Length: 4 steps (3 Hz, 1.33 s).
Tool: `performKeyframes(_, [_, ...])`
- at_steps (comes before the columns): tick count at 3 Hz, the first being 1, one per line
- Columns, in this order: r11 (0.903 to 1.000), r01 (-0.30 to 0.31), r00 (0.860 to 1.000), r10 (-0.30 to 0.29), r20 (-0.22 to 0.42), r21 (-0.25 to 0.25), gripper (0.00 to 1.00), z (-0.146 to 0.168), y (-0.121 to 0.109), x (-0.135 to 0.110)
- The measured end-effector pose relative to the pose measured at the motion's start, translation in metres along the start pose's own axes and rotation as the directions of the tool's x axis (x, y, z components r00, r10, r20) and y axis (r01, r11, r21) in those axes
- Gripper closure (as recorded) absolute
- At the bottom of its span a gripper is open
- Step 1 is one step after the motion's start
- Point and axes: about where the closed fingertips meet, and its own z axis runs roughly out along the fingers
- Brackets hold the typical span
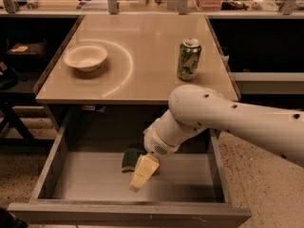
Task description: Pick sponge from top drawer and place on counter
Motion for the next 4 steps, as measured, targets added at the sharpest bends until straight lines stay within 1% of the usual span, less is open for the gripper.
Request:
performKeyframes(1, [0.9999,-0.01,1.0,0.01,0.012,0.011,0.0,0.006,-0.004,0.004])
performKeyframes(2, [0.9976,-0.046,0.999,0.045,0.025,0.051,0.0,0.024,-0.024,0.011])
performKeyframes(3, [0.9906,-0.091,0.996,0.089,0.022,0.103,0.0,0.053,-0.051,0.019])
performKeyframes(4, [0.9903,-0.093,0.996,0.091,0.023,0.104,0.0,0.053,-0.051,0.019])
